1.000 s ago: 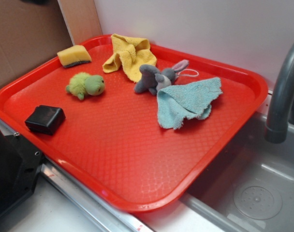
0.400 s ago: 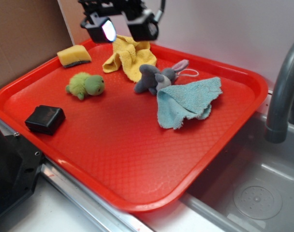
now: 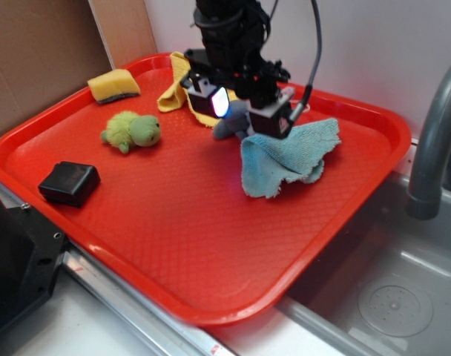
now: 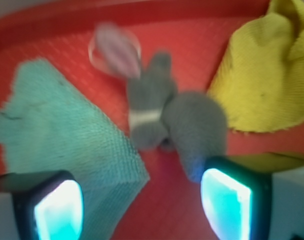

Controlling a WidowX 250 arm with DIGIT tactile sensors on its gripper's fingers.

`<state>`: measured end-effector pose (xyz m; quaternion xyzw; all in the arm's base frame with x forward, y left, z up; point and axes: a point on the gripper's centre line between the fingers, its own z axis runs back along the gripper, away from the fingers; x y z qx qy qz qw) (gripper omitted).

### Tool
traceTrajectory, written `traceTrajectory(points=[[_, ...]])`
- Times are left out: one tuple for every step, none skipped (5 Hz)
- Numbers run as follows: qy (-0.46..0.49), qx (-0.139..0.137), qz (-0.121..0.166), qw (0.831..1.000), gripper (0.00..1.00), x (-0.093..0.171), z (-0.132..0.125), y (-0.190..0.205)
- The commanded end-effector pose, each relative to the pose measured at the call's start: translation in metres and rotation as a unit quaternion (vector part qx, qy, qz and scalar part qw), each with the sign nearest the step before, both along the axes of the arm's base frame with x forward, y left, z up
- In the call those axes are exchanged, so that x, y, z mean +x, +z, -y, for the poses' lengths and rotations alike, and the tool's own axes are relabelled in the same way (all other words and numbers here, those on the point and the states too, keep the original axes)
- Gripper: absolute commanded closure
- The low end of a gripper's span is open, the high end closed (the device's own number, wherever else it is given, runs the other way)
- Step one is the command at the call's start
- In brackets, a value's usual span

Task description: Grab the blue cloth.

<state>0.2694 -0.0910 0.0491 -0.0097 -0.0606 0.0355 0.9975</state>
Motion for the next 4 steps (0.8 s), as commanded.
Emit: traceTrajectory(points=[[-0.121, -0.036, 0.014, 0.992, 0.00, 0.004, 0.021, 0.005], [-0.138, -0.036, -0.013, 0.990, 0.00, 0.010, 0.028, -0.018], [-0.140, -0.028, -0.023, 0.990, 0.00, 0.014, 0.032, -0.028], [-0.139, -0.019, -0.030, 0.990, 1.00, 0.020, 0.033, -0.037]])
